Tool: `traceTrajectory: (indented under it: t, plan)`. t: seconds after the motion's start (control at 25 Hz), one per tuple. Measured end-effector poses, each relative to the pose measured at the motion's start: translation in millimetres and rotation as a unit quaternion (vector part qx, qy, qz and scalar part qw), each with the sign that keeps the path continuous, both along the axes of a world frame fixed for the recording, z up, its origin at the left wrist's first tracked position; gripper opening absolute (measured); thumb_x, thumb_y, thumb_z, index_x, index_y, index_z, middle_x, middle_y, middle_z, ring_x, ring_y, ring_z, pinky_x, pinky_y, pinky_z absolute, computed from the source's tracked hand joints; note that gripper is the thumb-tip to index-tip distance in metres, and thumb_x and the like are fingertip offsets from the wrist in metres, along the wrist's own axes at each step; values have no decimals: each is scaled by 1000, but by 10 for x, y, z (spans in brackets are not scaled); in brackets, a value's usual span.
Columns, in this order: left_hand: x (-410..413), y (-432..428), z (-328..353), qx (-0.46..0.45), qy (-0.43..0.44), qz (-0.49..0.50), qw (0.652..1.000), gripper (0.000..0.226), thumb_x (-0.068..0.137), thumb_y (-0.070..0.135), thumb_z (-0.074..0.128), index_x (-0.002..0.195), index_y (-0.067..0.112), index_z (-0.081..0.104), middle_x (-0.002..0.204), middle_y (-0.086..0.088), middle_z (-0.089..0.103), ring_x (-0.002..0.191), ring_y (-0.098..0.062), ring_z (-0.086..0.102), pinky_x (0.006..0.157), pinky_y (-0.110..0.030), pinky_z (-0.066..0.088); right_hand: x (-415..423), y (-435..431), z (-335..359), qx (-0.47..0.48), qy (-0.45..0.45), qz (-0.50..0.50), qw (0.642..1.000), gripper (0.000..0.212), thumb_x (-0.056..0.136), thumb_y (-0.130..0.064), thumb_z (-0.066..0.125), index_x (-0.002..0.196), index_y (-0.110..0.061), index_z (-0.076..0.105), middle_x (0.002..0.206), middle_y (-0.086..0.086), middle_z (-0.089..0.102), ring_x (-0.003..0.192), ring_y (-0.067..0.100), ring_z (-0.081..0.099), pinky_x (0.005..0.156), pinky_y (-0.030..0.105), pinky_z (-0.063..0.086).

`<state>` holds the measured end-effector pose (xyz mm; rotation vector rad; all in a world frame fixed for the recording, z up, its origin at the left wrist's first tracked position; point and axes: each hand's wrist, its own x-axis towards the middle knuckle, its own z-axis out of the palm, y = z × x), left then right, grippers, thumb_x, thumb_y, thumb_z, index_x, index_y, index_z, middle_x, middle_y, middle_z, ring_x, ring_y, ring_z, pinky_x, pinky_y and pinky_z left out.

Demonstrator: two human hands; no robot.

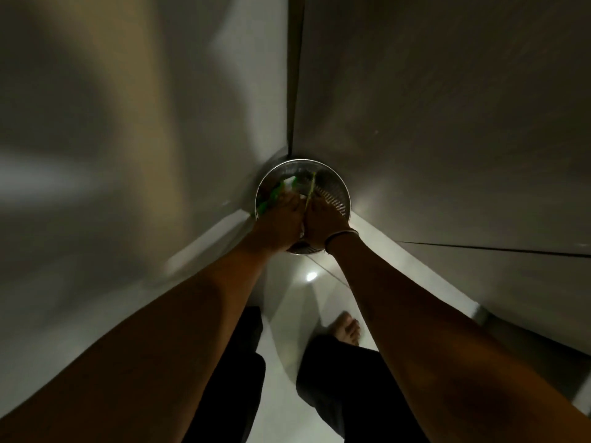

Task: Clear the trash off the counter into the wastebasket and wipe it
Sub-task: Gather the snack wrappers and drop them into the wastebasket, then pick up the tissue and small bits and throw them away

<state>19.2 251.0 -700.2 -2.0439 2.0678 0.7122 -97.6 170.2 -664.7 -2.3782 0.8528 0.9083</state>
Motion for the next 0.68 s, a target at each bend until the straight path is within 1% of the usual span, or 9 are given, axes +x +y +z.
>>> traceTrajectory:
  t: [0.12,0.2,0.24,0.28,0.36,0.4,0.48,0.56,0.68]
  plan:
    - [69,-44,264,-45,76,-13,996,55,104,18,57,153,-4,46,157,-29,49,153,-48,34,131,-52,17,0,-19,235,-33,-21,-50,998,50,107,-26,52,151,-3,47,152,21,55,146,41,48,121,53,43]
    - [62,48,611,-79,48,30,995,57,93,5,71,142,-16,52,146,-39,55,143,-57,46,121,-62,33,-112,2,559,-68,-35,-69,995,42,106,-24,54,143,-4,54,141,18,64,135,40,60,109,52,54]
    - [40,113,814,-84,40,60,994,61,90,5,75,142,-18,51,146,-40,54,142,-56,47,119,-61,35,-189,28,774,-75,-42,-68,994,47,106,-27,57,146,-3,52,143,18,62,138,38,58,111,50,54]
    - [16,188,1001,-84,32,81,993,68,92,9,76,147,-16,45,153,-37,48,148,-51,41,122,-55,29,-274,71,973,-75,-55,-65,994,56,105,-30,59,153,-3,44,152,20,55,146,38,51,118,47,49]
    - [-32,342,1446,-60,31,119,991,81,97,20,70,161,-4,27,170,-25,28,161,-38,21,127,-45,11,-418,193,1427,-75,-85,-64,991,74,106,-33,57,165,-3,23,171,21,29,162,38,24,131,46,32]
    - [-53,407,1717,-56,34,130,989,83,98,21,66,164,0,20,173,-22,20,162,-35,15,130,-45,9,-468,253,1703,-78,-103,-71,989,77,108,-33,54,167,-5,14,176,19,17,166,36,13,134,46,24]
    - [-106,504,2330,-51,29,132,990,83,101,20,59,166,4,11,175,-19,11,163,-34,9,134,-49,13,-544,364,2302,-96,-140,-96,981,77,110,-29,49,169,-8,4,178,15,1,167,33,-1,137,45,12]
    - [-197,557,2946,-55,25,135,989,83,104,27,56,167,7,6,176,-17,6,164,-33,7,134,-49,14,-612,454,2900,-123,-173,-131,968,76,111,-28,45,168,-11,-1,178,12,-8,166,30,-8,138,43,3]
    - [-311,557,3705,-111,8,175,978,69,107,35,39,165,5,19,175,-17,15,163,-33,14,132,-49,19,-637,510,3668,-171,-222,-191,940,68,114,-34,39,168,-11,6,177,10,-4,166,27,-4,136,40,3]
